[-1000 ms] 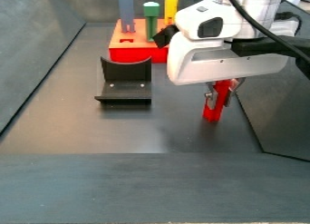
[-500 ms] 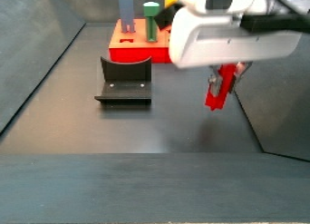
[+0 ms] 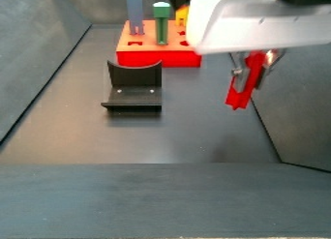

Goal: Pick up the star object. Move up. Move to above the board. Insert the star object.
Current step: Move to above the board.

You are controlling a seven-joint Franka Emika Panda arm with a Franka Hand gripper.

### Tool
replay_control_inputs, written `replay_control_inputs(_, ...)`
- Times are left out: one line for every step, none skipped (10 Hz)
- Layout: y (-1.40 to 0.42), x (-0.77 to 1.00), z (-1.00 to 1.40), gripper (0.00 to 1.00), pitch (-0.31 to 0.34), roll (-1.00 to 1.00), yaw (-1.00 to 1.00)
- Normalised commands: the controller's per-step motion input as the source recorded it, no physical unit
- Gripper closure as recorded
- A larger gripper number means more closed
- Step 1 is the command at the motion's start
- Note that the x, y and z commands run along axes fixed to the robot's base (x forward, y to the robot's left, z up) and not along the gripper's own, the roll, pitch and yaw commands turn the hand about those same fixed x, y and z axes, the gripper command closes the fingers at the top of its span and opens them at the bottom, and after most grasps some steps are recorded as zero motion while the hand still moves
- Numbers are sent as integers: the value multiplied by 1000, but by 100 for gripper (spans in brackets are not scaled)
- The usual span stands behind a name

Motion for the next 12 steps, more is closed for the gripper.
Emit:
replay_control_inputs(255, -77, 1000, 100, 30, 14, -21)
replay_control_inputs(236, -71, 1000, 100, 55, 32, -23)
replay_control_inputs(216, -65, 1000, 100, 79, 49, -21)
replay_control_inputs(196, -58, 1000, 100, 88, 43, -16)
replay_control_inputs(169, -52, 1000, 100, 94, 39, -13)
replay_control_inputs(160, -50, 1000, 100, 93, 40, -9)
replay_control_inputs(139, -46, 1000, 100, 90, 43, -3)
replay_control_inputs(126, -44, 1000, 100, 89, 49, -1)
replay_control_inputs(102, -43, 1000, 100, 86, 54, 2)
replay_control_inputs(90, -42, 995, 100, 83, 55, 4)
replay_control_inputs(58, -30, 795, 100, 80, 51, 11)
replay_control_inputs(40, -24, 642, 100, 83, 54, 14)
